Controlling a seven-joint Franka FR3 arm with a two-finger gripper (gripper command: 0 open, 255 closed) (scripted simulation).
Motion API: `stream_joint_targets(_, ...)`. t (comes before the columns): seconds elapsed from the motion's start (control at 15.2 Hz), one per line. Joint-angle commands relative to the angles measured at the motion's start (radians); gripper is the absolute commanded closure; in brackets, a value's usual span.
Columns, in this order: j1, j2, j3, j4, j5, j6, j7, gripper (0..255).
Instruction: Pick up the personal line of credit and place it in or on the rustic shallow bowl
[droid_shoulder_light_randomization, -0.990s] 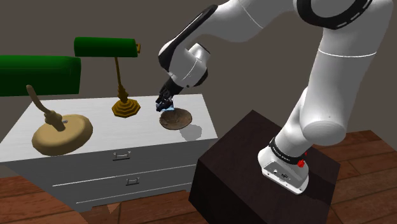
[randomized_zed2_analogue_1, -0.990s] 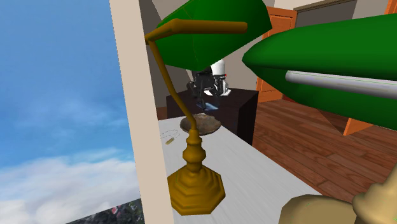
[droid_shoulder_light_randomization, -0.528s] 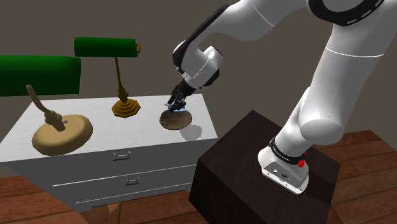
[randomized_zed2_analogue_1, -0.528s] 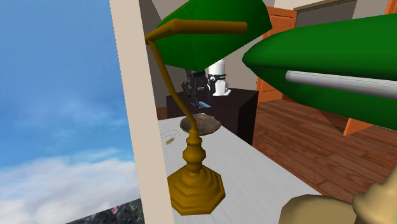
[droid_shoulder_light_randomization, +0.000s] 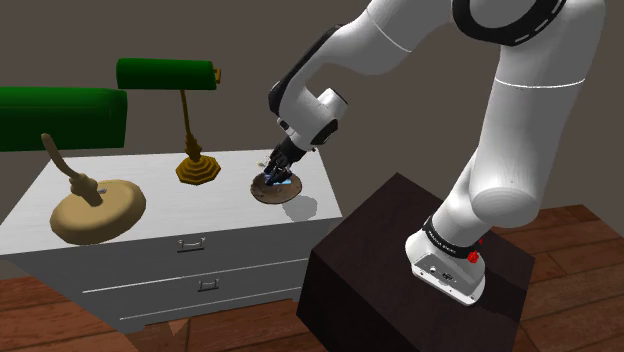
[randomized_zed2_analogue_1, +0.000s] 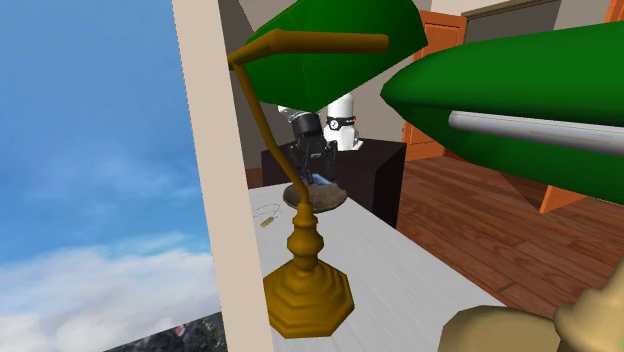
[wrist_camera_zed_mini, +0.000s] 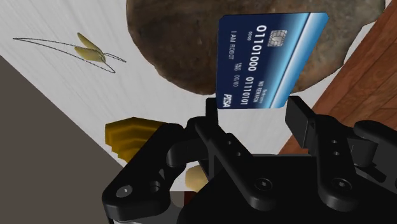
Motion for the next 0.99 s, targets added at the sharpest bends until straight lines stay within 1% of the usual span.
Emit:
stream_joint_targets(0.0,-0.002,0.032,0.001,0.018,0.038,0.001,-0.043,255)
stream_joint_targets(0.13,-0.003,0.061,0.001,0.034,0.076,0.002,-0.087,255)
stream_joint_targets(0.2,-0.004,0.086,0.001,0.047,0.107,0.001,-0.123,255)
stream_joint_targets(0.73,-0.003,0.086,0.000,0.047,0.107,0.001,-0.123,255)
stream_joint_targets(0.79,-0.003,0.086,0.000,0.047,0.107,0.001,-0.123,0)
stream_joint_targets(0.92,-0.003,0.086,0.000,0.047,0.107,0.001,-0.123,0)
